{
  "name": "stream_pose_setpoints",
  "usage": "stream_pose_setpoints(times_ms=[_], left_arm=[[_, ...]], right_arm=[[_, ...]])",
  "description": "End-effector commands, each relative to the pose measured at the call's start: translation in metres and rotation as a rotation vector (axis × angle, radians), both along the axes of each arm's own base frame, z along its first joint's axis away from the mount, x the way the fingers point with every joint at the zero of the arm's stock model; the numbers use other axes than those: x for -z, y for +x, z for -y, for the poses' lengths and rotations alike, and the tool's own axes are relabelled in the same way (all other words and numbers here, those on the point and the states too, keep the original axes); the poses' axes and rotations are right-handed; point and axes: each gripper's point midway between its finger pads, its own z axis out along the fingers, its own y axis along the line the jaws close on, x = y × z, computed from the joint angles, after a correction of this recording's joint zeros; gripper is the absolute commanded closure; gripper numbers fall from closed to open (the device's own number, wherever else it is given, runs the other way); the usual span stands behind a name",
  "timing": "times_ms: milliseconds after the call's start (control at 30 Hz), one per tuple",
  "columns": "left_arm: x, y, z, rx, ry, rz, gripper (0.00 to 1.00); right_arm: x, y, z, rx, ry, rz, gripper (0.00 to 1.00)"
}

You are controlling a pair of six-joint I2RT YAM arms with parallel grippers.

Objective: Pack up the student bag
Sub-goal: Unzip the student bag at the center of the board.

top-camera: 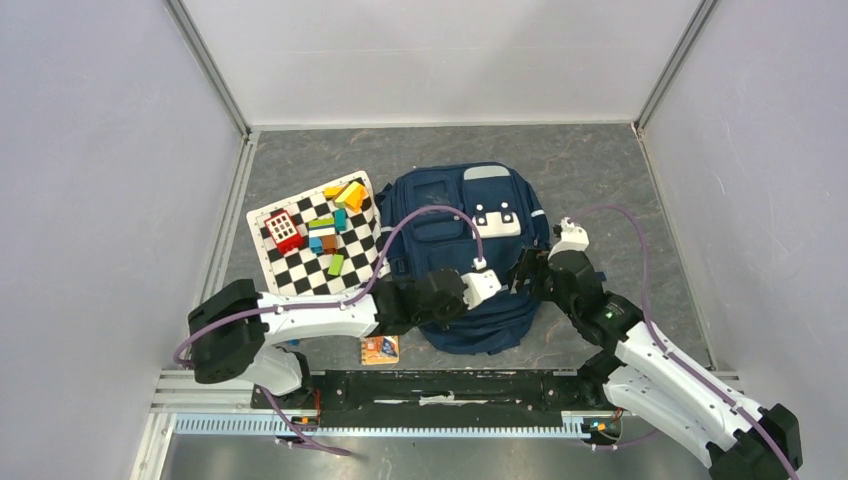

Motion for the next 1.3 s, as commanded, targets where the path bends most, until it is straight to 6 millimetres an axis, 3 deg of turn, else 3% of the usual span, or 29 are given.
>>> stream_pose_setpoints(times_ms=[0,300,400,733,767,833,1000,1067,1167,1267], left_arm=[[0.016,-0.029,0.011,0.044,0.013,-0.074,0.98],[0.021,-0.033,0.016,0.030,0.028,-0.063,0.98],[0.021,-0.032,0.015,0.024,0.031,-0.058,0.98],[0.023,-0.035,0.018,-0.043,0.022,-0.114,0.95],[0.022,-0.036,0.019,-0.039,0.016,-0.121,0.93],[0.015,-0.036,0.021,-0.041,-0.001,-0.122,0.85],[-0.024,-0.024,0.029,-0.051,-0.068,-0.046,0.48],[-0.032,-0.015,0.029,-0.056,-0.060,0.011,0.39],[-0.030,0.003,0.026,-0.079,0.000,0.106,0.32],[-0.029,0.022,0.025,-0.151,0.022,0.155,0.32]], right_arm=[[-0.009,0.006,-0.013,0.052,0.127,0.010,0.11],[0.027,-0.010,-0.023,0.045,0.060,-0.057,0.15],[0.035,-0.018,-0.026,0.042,0.033,-0.065,0.24],[0.060,-0.040,-0.023,0.051,0.061,-0.078,0.90],[0.063,-0.042,-0.023,0.050,0.071,-0.075,0.99],[0.073,-0.043,-0.020,0.055,0.073,-0.068,1.00],[0.097,-0.051,-0.008,0.081,0.066,-0.082,1.00],[0.099,-0.052,-0.009,0.077,0.078,-0.074,1.00],[0.099,-0.051,-0.006,0.083,0.081,-0.061,1.00],[0.099,-0.052,-0.006,0.080,0.081,-0.055,1.00]])
